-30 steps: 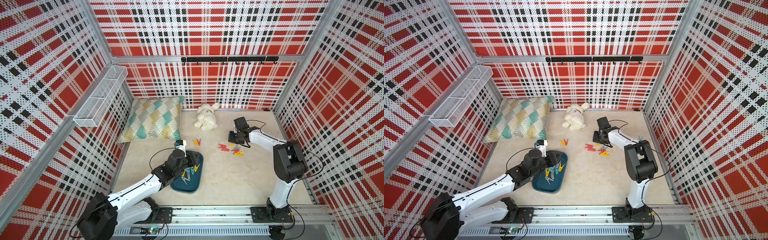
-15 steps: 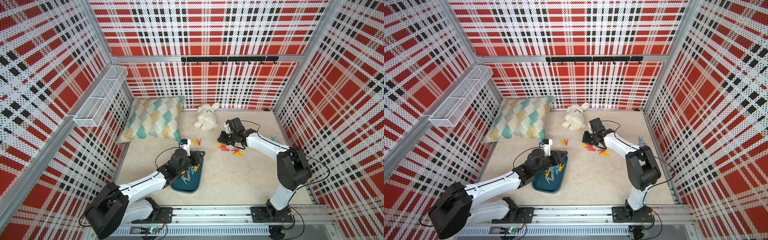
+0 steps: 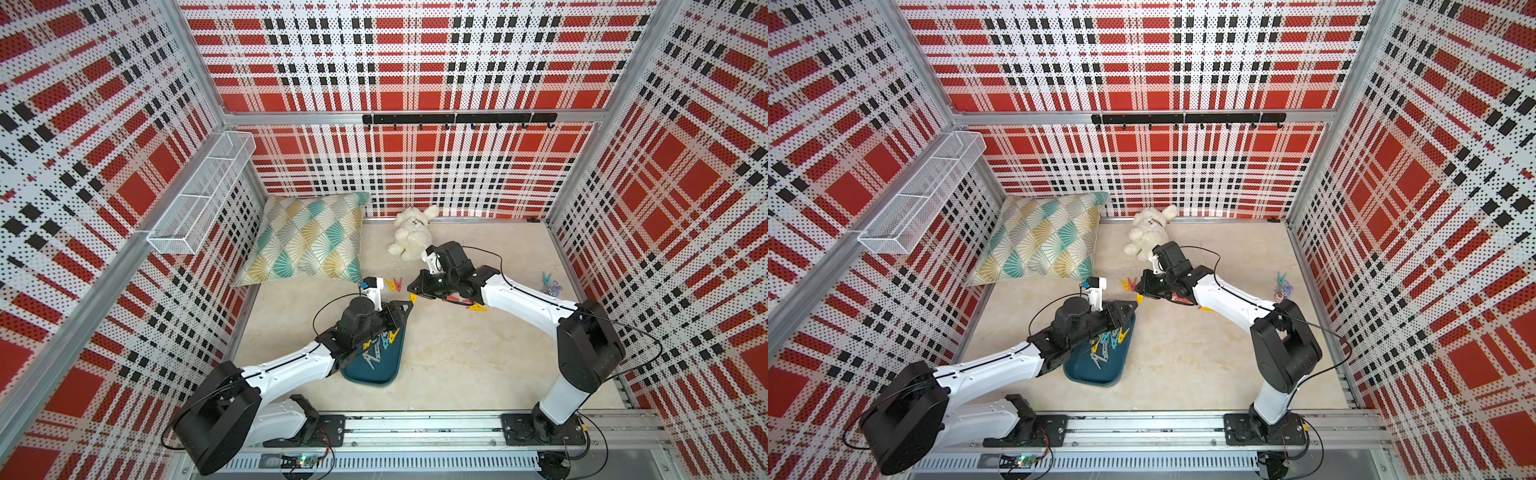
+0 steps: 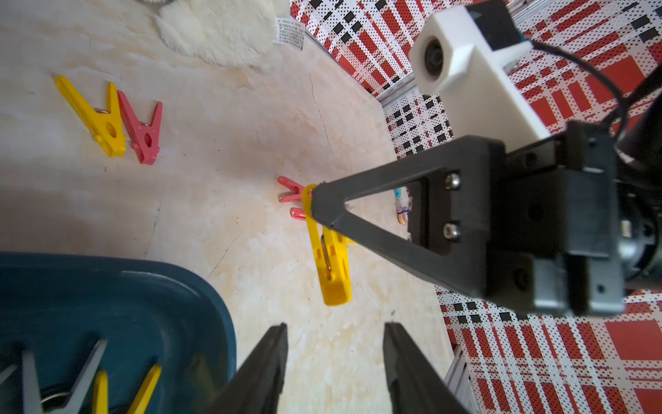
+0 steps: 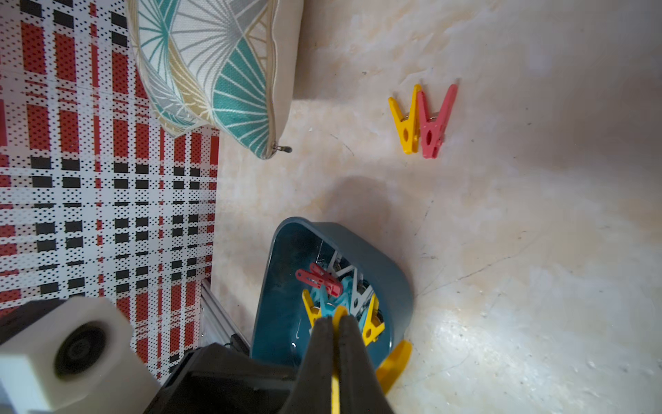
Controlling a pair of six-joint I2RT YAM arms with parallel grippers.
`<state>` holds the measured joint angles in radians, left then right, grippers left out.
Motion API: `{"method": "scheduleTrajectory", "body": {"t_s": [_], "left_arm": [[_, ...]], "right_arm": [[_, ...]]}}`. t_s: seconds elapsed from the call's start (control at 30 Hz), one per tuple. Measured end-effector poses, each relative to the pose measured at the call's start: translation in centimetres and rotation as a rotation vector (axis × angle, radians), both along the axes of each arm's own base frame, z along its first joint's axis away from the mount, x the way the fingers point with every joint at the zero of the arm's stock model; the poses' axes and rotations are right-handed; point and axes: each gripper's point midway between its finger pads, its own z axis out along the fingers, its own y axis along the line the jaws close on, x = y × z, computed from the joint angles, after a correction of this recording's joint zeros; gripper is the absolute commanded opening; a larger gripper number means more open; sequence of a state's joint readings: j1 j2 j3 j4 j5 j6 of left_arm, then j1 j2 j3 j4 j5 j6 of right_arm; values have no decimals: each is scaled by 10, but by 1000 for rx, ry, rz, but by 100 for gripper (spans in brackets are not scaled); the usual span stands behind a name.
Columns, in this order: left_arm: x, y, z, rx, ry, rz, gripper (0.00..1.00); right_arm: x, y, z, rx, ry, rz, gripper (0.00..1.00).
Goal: Put the clothespins into the storage box
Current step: Place the clothespin in the storage box.
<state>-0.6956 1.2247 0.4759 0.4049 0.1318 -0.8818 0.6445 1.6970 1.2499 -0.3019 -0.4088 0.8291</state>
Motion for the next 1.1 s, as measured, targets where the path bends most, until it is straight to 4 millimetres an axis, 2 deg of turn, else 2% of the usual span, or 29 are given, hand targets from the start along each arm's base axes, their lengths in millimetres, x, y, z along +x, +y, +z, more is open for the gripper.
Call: {"method": "scheduleTrajectory", "body": {"t_s": [0.3,0.53,0.73,0.83,1.0,1.1], "left_arm": [[1,0,1,-11,3,6,46],[1,-1,5,-36,-2,2,31],[-1,-2,9,-62,-8,-11,20],[-2,-1,8,-71,-1,-12,14],[-4,1,6,-79,10,-11,7],[-5,3,4,-79,14,-12,5]], "right_arm": [[-19,17,12,25,-4,39,3],[-29,24,26,52,-27,56,3],[-29,23,25,51,-24,52,5],[-30,23,24,50,-24,52,12],[-29,19,28,33,-56,39,33],[-24,13,30,8,-87,17,39]]}}
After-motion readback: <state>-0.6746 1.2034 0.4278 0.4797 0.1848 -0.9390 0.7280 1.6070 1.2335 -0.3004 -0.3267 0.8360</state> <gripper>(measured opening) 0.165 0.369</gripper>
